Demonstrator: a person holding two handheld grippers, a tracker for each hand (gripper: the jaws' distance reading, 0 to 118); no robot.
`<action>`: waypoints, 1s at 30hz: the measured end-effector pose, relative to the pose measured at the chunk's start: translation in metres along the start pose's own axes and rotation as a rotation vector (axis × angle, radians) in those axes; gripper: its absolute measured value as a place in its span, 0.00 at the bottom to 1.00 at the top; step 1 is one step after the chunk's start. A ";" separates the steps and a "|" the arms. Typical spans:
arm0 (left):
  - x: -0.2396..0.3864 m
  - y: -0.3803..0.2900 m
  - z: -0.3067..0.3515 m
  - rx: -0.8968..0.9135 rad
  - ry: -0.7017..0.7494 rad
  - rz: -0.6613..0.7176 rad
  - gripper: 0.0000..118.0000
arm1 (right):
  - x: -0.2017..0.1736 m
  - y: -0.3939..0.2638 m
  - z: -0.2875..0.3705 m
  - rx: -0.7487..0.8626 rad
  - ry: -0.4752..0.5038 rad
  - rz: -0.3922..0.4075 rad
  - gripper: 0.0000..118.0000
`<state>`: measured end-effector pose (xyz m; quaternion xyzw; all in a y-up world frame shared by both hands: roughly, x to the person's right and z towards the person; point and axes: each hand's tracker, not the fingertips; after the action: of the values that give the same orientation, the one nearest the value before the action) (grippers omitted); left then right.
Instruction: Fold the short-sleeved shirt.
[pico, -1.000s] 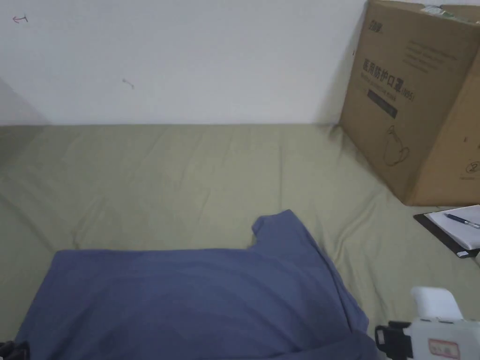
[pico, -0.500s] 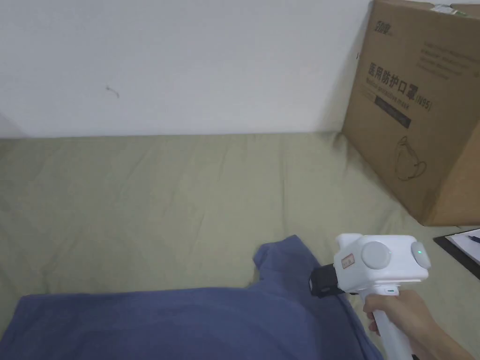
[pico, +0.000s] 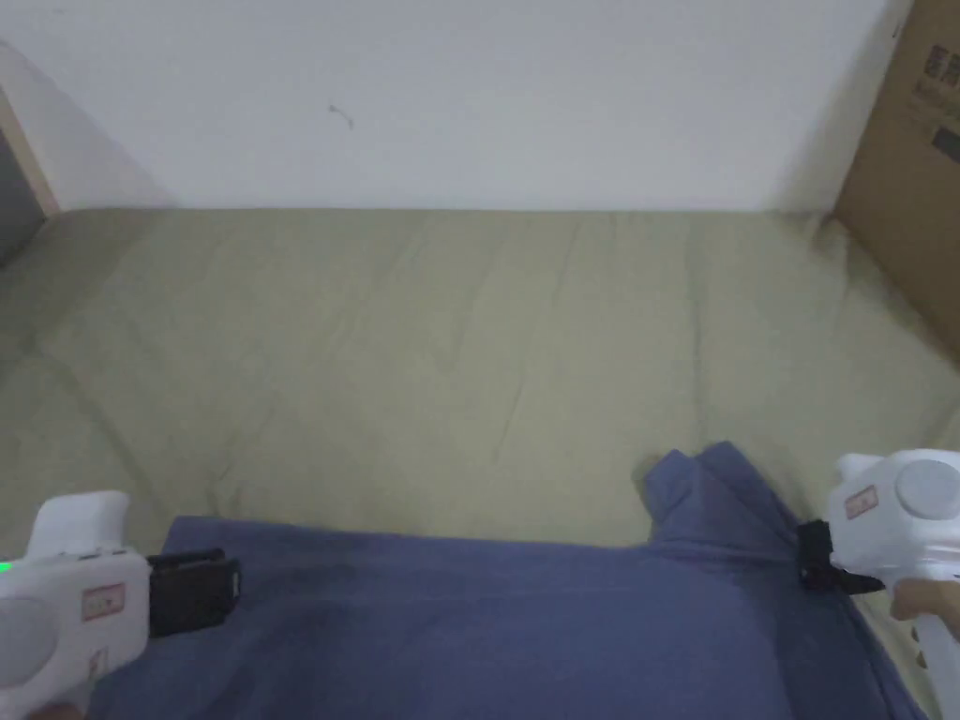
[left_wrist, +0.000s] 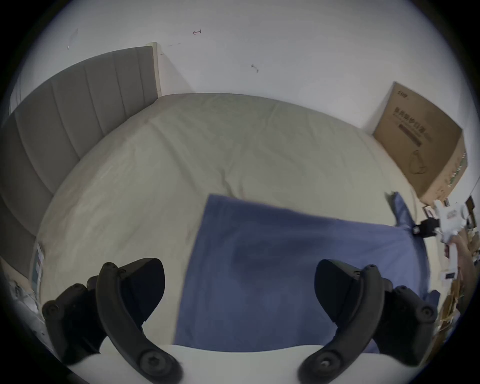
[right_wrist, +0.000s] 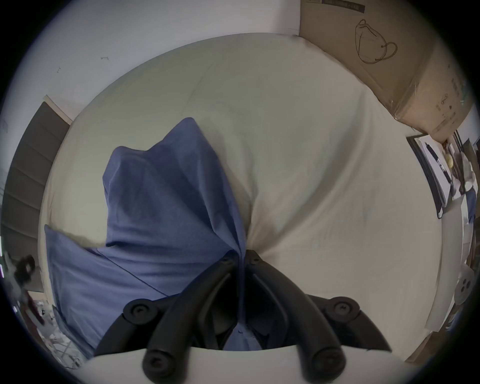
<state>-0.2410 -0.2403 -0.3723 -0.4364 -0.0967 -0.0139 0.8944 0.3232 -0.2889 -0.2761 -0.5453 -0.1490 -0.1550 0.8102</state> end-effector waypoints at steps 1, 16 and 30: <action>0.000 0.010 -0.012 -0.014 0.023 -0.019 0.97 | -0.003 -0.001 0.000 0.007 -0.014 0.027 0.03; 0.015 0.047 -0.090 -0.116 0.098 -0.110 0.00 | -0.027 -0.011 0.019 0.034 -0.078 0.163 0.03; -0.037 -0.003 0.092 0.046 -0.085 0.003 0.00 | -0.005 -0.092 0.188 0.257 0.026 0.239 0.03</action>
<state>-0.2927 -0.1724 -0.3217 -0.4159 -0.1345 0.0083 0.8994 0.2666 -0.1470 -0.1331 -0.4492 -0.0913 -0.0443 0.8877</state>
